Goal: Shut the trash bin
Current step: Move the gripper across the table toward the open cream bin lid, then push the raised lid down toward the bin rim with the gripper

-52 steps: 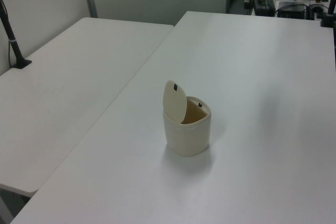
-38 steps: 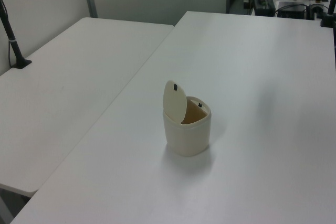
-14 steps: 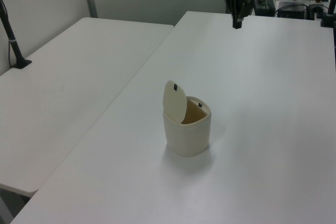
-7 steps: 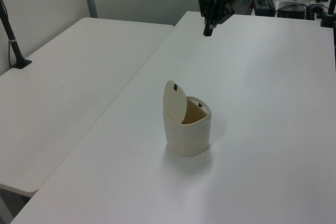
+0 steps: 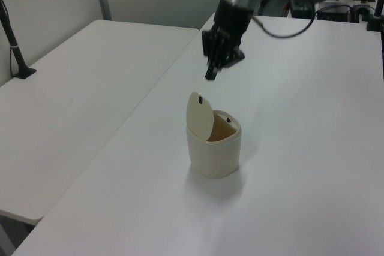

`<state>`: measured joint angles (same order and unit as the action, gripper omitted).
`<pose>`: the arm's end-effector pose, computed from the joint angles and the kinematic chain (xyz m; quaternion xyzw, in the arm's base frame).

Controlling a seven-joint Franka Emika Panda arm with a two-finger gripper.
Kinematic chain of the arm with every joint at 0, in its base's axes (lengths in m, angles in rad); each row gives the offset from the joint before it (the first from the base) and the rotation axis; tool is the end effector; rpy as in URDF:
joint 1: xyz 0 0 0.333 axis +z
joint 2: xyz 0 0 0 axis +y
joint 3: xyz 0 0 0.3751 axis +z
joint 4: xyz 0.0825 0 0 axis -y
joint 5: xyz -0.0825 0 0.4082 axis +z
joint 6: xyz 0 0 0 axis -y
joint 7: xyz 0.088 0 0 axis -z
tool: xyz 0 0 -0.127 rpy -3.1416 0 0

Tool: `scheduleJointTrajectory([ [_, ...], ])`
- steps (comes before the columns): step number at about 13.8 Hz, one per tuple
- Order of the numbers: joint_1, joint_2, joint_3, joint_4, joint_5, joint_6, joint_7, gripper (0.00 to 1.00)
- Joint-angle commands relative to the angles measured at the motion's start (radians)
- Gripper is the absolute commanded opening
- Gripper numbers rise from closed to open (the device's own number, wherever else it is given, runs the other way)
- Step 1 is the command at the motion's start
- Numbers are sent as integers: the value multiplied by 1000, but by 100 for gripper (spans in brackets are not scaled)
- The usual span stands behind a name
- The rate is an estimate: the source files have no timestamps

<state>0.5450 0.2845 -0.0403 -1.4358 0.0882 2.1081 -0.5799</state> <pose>0.6341 0.3616 0.6067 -0.8465 -0.4950 -0.1939 0.0289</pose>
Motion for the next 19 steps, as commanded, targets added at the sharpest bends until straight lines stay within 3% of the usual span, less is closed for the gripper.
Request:
scheduleJointTrajectory([
  [1, 20, 74, -16, 38, -4, 68, 25, 0],
  [6, 35, 120, -16, 40, -5, 159, 38, 0],
  [12, 43, 116, -16, 28, -5, 148, 38, 0],
  [19, -16, 85, -26, 15, 7, -106, 31, 0],
])
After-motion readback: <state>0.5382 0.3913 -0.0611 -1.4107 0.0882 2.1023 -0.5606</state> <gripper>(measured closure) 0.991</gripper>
